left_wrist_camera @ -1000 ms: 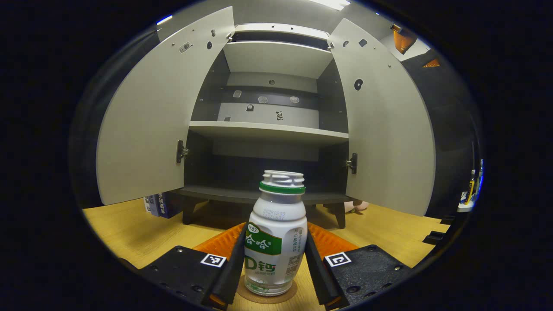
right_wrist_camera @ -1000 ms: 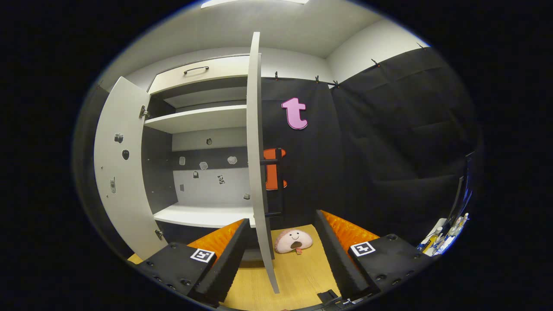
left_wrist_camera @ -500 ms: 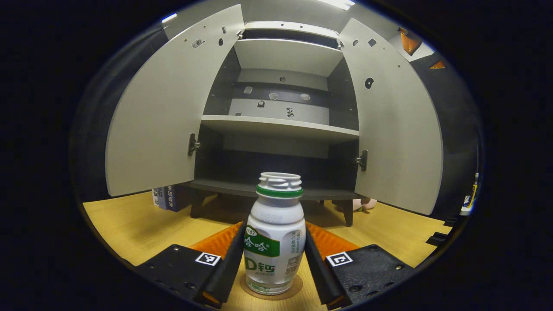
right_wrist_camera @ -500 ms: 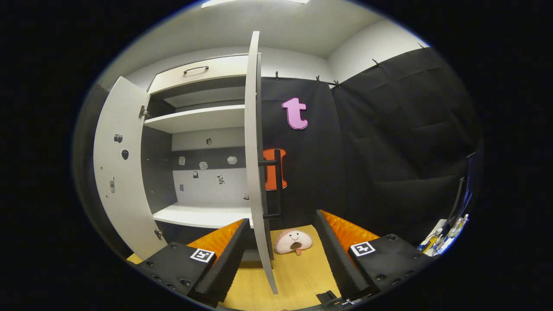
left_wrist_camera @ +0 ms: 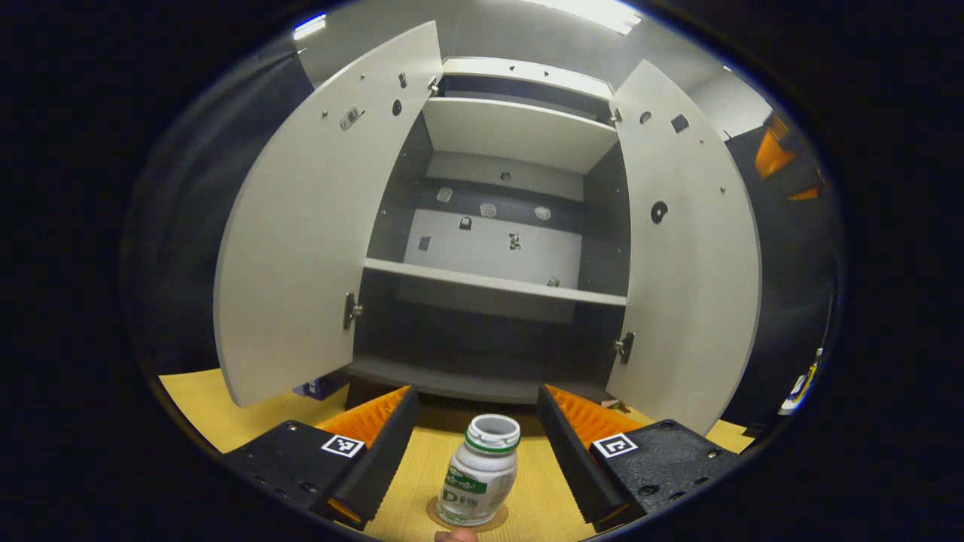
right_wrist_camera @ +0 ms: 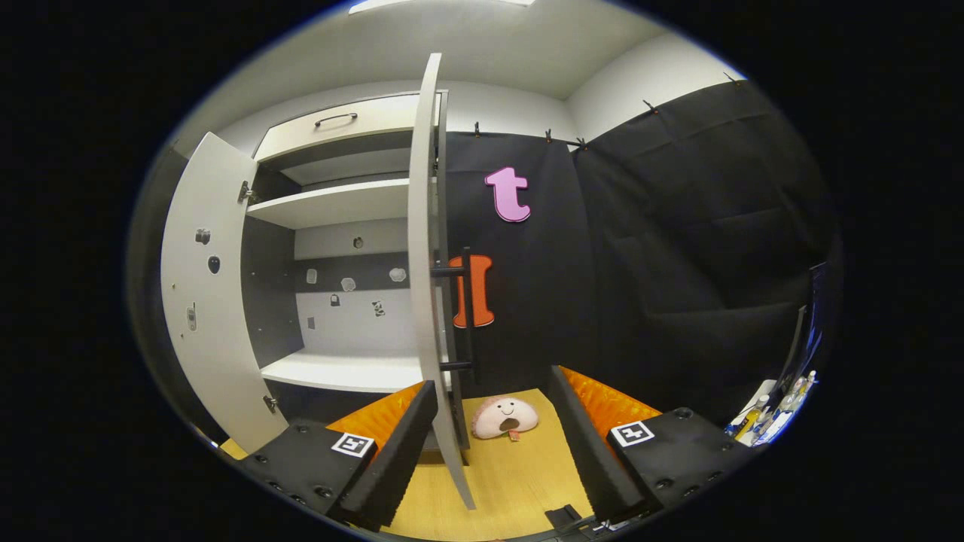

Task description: Grasp the bottle in the cabinet with the left hand and place it on the coaster, then close the right door with the right hand and the left door with the left hand.

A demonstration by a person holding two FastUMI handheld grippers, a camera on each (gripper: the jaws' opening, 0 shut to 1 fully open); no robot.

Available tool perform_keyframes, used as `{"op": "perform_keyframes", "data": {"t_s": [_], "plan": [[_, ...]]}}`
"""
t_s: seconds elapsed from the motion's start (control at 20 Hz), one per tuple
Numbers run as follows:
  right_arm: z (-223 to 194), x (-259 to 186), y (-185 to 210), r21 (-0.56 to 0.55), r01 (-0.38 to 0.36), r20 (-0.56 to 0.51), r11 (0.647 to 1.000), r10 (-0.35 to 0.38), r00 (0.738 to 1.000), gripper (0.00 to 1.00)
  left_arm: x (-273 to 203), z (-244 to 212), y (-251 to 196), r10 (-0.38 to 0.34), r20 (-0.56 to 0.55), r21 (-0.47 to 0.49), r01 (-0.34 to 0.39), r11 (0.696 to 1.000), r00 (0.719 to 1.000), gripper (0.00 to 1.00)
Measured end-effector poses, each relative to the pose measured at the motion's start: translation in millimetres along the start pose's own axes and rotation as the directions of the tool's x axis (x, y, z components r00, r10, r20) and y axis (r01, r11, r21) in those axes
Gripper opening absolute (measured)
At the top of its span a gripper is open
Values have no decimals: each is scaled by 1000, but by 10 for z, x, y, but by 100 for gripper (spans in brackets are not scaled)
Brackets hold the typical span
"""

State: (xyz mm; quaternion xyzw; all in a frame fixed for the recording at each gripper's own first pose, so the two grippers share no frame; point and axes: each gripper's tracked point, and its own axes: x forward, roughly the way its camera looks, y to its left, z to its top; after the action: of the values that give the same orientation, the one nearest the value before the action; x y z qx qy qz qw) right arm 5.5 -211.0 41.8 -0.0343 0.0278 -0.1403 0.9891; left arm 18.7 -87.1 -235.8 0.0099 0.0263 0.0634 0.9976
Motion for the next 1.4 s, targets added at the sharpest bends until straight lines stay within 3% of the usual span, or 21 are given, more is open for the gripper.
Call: {"op": "perform_keyframes", "data": {"t_s": [0.15,0.3,0.5,0.65,0.85,1.05,1.1,1.2,1.3,1.35,1.4], "plan": [[116,58,-179,7,23,32,1000,-23,999,98,83,450,-121,-47,-11,28,48,998,999,95],[293,199,-300,7,31,76,999,-32,997,98,148,798,-190,-86,-50,-8,86,996,995,95],[421,500,-368,-24,26,76,999,-24,997,98,174,1206,-123,-70,-62,-56,67,996,996,92],[446,720,-346,-29,1,67,1000,1,998,98,153,1494,-5,-34,-1,-16,34,999,999,95],[462,932,-273,-28,-26,79,999,28,996,98,72,1530,85,-11,-4,25,11,1000,1000,92],[466,960,-287,-47,-20,90,999,24,996,97,22,1487,141,-4,-15,8,4,1000,1000,95],[465,959,-273,-51,-17,92,999,22,995,87,27,1460,171,1,-22,1,-1,1000,1000,95],[481,947,-229,-87,-7,99,996,15,995,100,47,1406,226,11,-37,-6,-11,1000,999,95],[504,919,-191,-107,3,109,994,8,994,96,69,1405,307,24,-35,-11,-25,1000,999,95],[487,904,-130,-97,-9,105,995,19,994,87,82,1411,331,27,-29,-16,-28,999,999,95],[483,884,-104,-79,-19,108,997,28,994,84,89,1432,351,26,-20,-23,-27,999,999,95]]}}
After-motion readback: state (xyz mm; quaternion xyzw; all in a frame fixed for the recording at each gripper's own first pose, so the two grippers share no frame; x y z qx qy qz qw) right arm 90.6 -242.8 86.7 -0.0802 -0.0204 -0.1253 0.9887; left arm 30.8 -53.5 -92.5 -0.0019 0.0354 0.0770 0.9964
